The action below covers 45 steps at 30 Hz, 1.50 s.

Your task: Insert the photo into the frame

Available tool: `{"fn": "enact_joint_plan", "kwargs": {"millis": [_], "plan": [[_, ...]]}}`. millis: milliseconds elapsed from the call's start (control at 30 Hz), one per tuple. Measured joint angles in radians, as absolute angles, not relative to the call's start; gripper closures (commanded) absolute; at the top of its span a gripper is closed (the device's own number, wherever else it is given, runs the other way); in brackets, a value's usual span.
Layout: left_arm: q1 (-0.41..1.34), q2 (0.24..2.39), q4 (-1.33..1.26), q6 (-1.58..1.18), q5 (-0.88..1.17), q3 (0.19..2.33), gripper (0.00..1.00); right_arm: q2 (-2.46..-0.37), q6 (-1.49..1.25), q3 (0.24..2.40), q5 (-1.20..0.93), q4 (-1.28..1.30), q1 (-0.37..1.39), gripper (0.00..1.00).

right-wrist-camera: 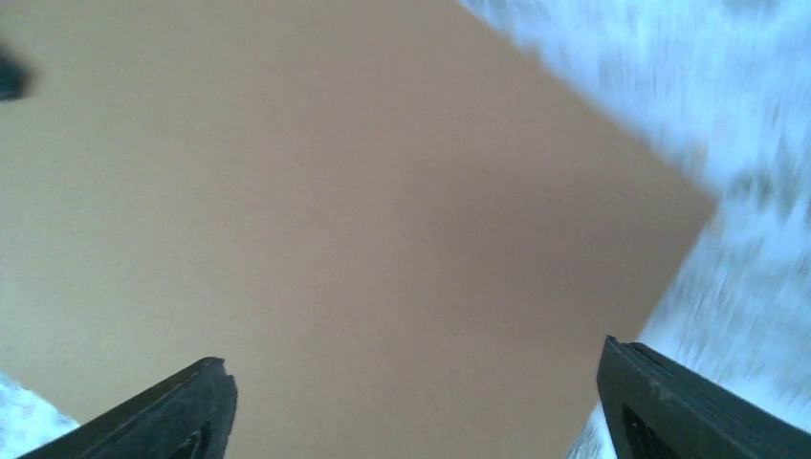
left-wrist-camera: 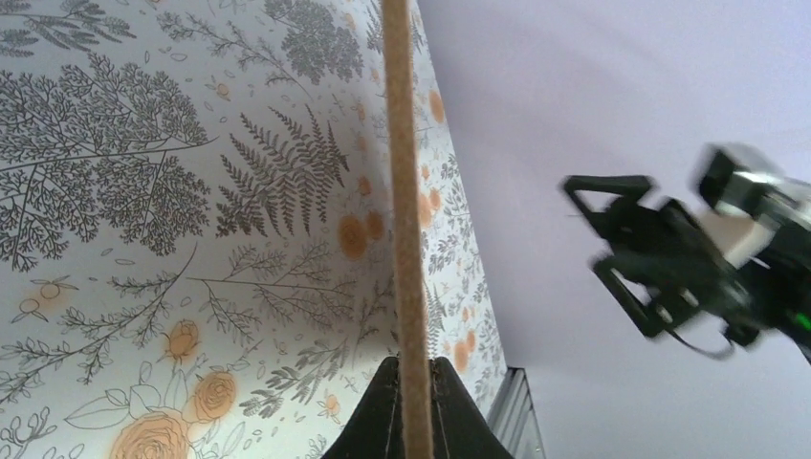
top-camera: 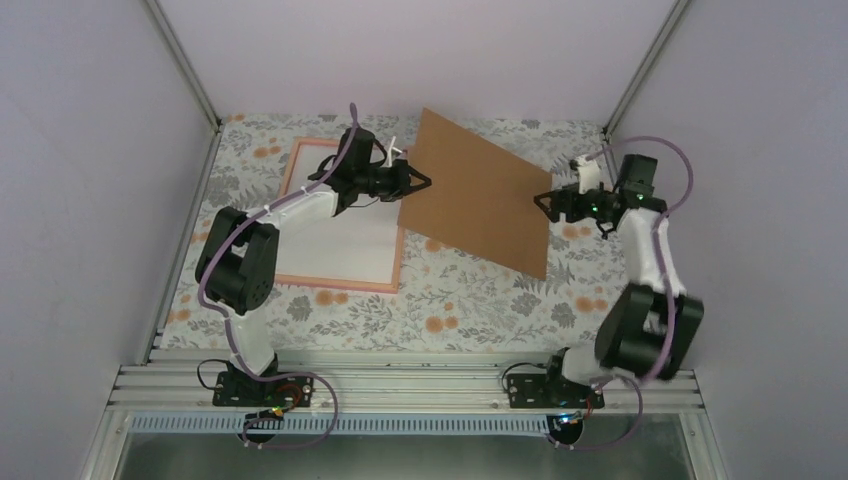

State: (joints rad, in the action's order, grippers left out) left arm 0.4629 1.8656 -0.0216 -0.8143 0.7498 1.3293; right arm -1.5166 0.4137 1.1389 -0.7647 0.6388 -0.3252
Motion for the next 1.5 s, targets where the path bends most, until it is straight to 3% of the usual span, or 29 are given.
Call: {"fn": "enact_joint_plan", "kwargs": {"millis": [200,300,633,767,933,1033,1200,1267,1300,1367,1500], "plan": [[0.443,1.865,-0.029,-0.909,0.778,1.329,0.98,-1.114,0.538,0.962,-0.571,0.486,-0.014,0.0],[0.436,1.865,-0.03,-0.944,0.782,1.329,0.98,-1.018,0.589,0.872,-0.453,0.451,0.146,0.0],[0.425,1.865,-0.032,-1.026,0.777,1.326,0.98,-1.085,0.648,0.754,-0.063,0.357,0.506,0.02],[0.416,1.865,-0.052,-1.059,0.775,1.311,0.98,-1.147,0.684,0.69,0.113,0.234,0.609,0.08],[0.411,1.865,-0.084,-1.102,0.775,1.286,0.98,-1.269,0.732,0.642,0.311,0.076,0.68,0.24],[0.41,1.865,-0.098,-1.124,0.775,1.266,0.98,-1.318,0.778,0.628,0.408,-0.042,0.695,0.43],[0.399,1.865,-0.13,-1.163,0.767,1.238,0.97,-1.354,0.851,0.623,0.492,-0.165,0.702,0.95],[0.39,1.863,-0.141,-1.187,0.764,1.234,0.95,-1.361,0.875,0.624,0.513,-0.194,0.708,0.96],[0.386,1.86,-0.132,-1.21,0.762,1.23,0.91,-1.359,0.887,0.626,0.528,-0.213,0.712,0.96],[0.379,1.858,-0.129,-1.227,0.768,1.225,0.75,-1.355,0.91,0.631,0.539,-0.225,0.713,0.96],[0.377,1.84,-0.126,-1.132,0.773,1.231,0.2,-1.323,0.906,0.655,0.538,-0.183,0.712,0.96]]}}
